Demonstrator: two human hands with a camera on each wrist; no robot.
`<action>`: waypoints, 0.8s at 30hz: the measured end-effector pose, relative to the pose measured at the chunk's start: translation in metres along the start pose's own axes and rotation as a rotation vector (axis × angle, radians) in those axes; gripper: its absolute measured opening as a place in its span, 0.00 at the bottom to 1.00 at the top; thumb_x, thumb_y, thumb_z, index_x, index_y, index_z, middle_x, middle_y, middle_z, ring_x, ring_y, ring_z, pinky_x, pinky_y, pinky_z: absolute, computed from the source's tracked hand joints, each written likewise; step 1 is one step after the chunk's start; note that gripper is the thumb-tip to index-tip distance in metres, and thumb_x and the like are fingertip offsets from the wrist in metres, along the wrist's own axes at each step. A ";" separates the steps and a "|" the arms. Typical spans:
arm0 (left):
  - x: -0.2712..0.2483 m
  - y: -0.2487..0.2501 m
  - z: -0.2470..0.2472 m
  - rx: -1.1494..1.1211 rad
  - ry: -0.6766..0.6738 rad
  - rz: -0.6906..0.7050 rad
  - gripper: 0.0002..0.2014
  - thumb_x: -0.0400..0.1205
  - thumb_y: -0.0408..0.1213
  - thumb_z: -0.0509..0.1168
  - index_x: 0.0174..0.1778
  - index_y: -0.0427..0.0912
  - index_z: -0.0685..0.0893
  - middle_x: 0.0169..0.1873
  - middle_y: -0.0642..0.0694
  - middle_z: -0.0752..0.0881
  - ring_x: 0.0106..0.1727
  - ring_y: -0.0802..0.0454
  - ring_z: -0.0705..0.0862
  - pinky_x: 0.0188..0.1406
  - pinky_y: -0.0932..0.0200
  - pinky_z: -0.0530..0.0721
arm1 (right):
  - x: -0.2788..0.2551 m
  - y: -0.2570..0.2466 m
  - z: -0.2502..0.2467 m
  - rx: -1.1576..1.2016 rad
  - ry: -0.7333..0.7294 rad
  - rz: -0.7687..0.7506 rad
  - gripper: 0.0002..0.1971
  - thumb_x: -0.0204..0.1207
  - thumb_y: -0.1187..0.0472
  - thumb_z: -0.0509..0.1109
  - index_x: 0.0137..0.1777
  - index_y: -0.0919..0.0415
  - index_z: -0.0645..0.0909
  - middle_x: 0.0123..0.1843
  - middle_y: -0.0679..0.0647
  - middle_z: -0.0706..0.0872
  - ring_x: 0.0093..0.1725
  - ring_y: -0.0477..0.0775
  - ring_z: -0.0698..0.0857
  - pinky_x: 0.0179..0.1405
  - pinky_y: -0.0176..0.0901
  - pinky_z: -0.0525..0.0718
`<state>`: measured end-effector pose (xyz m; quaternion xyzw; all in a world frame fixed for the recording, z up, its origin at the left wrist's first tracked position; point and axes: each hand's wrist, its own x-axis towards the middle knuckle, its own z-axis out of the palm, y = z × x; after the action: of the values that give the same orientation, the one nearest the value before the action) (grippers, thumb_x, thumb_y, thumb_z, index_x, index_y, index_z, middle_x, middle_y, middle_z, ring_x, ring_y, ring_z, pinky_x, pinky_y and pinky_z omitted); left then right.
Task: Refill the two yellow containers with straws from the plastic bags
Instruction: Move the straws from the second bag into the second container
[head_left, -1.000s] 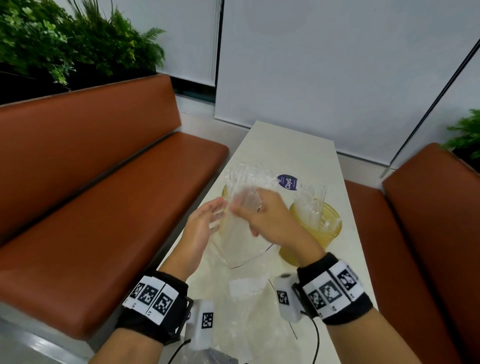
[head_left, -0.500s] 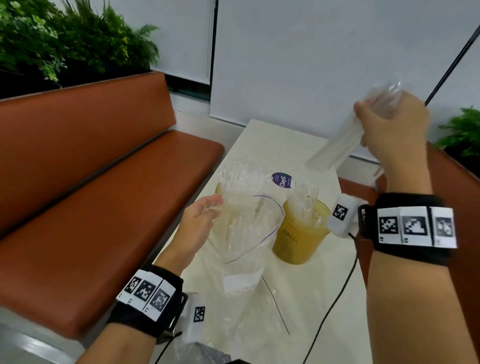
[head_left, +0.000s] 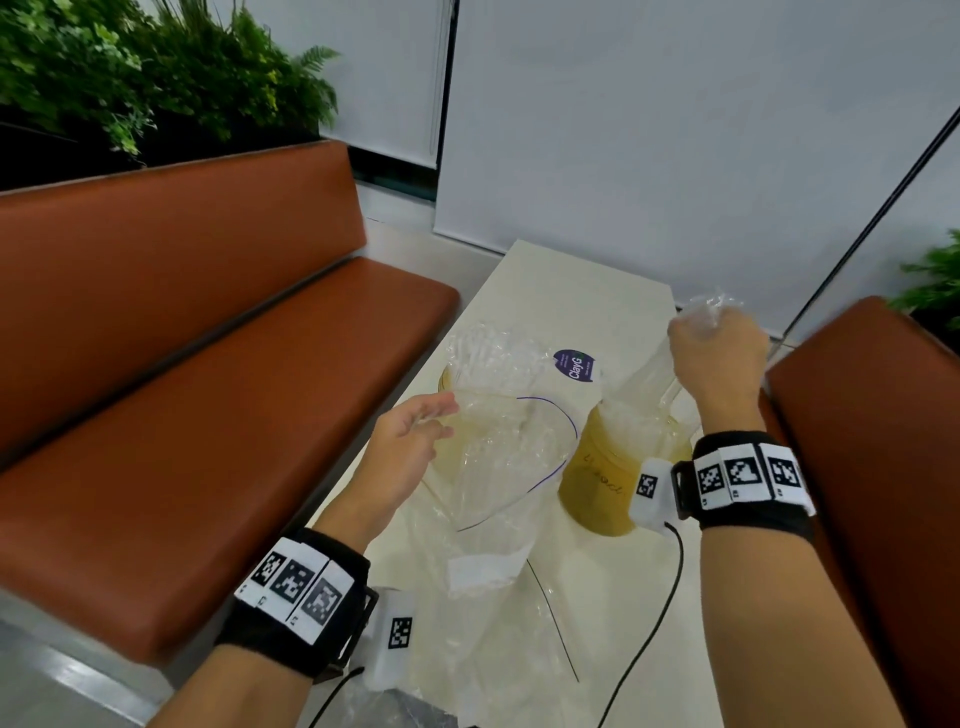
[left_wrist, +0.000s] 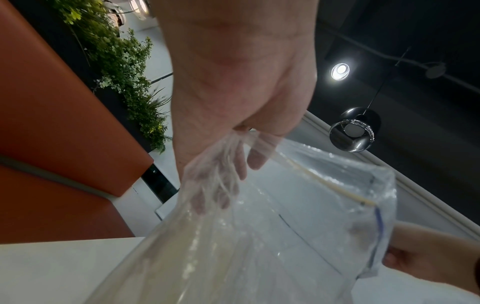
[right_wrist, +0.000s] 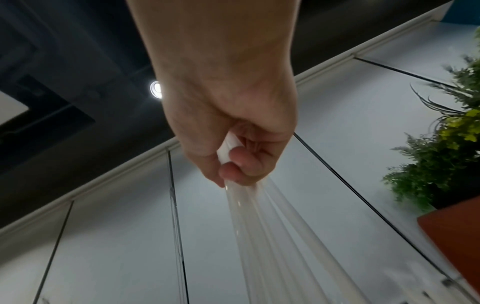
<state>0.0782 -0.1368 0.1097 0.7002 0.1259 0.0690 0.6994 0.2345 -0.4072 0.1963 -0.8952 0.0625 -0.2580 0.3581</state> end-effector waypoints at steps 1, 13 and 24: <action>0.000 0.000 -0.001 0.002 0.004 -0.002 0.20 0.86 0.27 0.57 0.65 0.51 0.87 0.61 0.58 0.88 0.61 0.57 0.88 0.71 0.44 0.83 | 0.003 -0.004 -0.004 -0.014 -0.012 -0.007 0.13 0.76 0.57 0.64 0.43 0.69 0.80 0.36 0.61 0.86 0.35 0.61 0.84 0.35 0.42 0.78; 0.004 0.000 -0.002 -0.008 0.005 -0.018 0.18 0.84 0.29 0.62 0.61 0.53 0.89 0.62 0.59 0.88 0.66 0.54 0.85 0.70 0.45 0.83 | -0.023 0.042 0.034 -0.135 -0.376 0.260 0.20 0.72 0.54 0.80 0.56 0.68 0.81 0.29 0.52 0.88 0.38 0.56 0.91 0.56 0.56 0.90; 0.009 -0.002 -0.001 0.019 -0.012 -0.008 0.18 0.85 0.28 0.60 0.64 0.51 0.89 0.58 0.61 0.89 0.62 0.56 0.88 0.69 0.46 0.85 | -0.012 0.026 0.039 -0.258 -0.300 -0.239 0.23 0.87 0.42 0.58 0.73 0.54 0.80 0.73 0.56 0.82 0.74 0.60 0.78 0.70 0.56 0.77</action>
<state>0.0863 -0.1329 0.1073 0.7065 0.1252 0.0609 0.6938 0.2454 -0.3993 0.1499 -0.9629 -0.0655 -0.1524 0.2127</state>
